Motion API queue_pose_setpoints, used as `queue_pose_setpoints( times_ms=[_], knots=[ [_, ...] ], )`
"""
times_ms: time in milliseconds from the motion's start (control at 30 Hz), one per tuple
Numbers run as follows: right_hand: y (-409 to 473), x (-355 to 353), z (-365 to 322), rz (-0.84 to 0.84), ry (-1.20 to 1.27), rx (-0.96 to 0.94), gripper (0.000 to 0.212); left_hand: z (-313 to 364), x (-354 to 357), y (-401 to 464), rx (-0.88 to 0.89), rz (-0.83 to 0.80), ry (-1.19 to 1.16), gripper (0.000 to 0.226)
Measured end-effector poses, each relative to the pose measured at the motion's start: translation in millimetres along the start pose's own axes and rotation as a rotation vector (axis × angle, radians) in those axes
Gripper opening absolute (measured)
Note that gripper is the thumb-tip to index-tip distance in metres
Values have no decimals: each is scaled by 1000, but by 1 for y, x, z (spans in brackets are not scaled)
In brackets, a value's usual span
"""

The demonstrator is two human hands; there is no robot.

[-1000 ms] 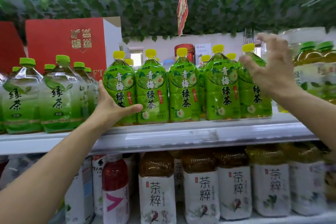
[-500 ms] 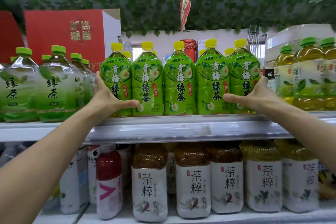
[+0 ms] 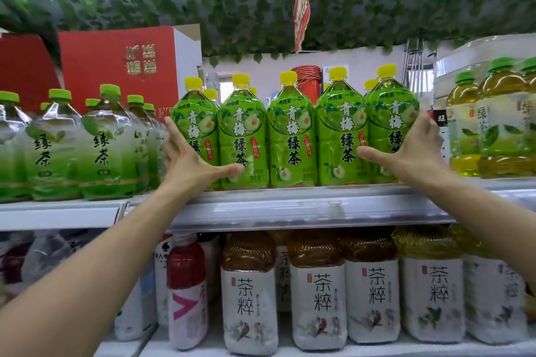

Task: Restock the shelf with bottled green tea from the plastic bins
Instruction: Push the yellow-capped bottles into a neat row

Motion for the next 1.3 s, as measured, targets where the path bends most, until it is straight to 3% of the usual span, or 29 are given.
queue_pose_setpoints(
  times_ms=[67, 133, 300, 400, 567, 1033, 1200, 1300],
  knots=[
    [0, 8, -18, 160, -128, -263, 126, 0, 1, 0, -5, 5, 19, 164],
    [1, 20, -43, 201, -244, -511, 118, -1, 1, 0, -12, 0, 35, 166],
    [-1, 60, -84, 6, -519, -975, 100, -7, 1, 1, 27, -19, 57, 170],
    [-6, 80, -107, -71, -606, -1123, 93, -10, 2, 4, 63, 8, 54, 171],
    [-9, 106, -139, -171, -642, -1049, 105, -15, -6, 7, 112, -7, -37, 167],
    [-14, 106, -145, -227, -645, -1005, 101, -20, -10, 12, 32, -84, -43, 165],
    [-11, 71, -108, -132, -586, -820, 115, -26, -14, 16, 36, -125, -88, 154],
    [-13, 59, -90, -191, -645, -732, 121, -26, -13, 16, 43, -120, -99, 153]
  ],
)
Point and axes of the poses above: each hand's wrist, its own y-axis towards the middle knuckle, its own x-axis out of the palm, z = x × y, the point moved 2 cm from there along y, towards the middle knuckle, and after that the axes turned 5 degrees about -x, right-handed, at the moved point
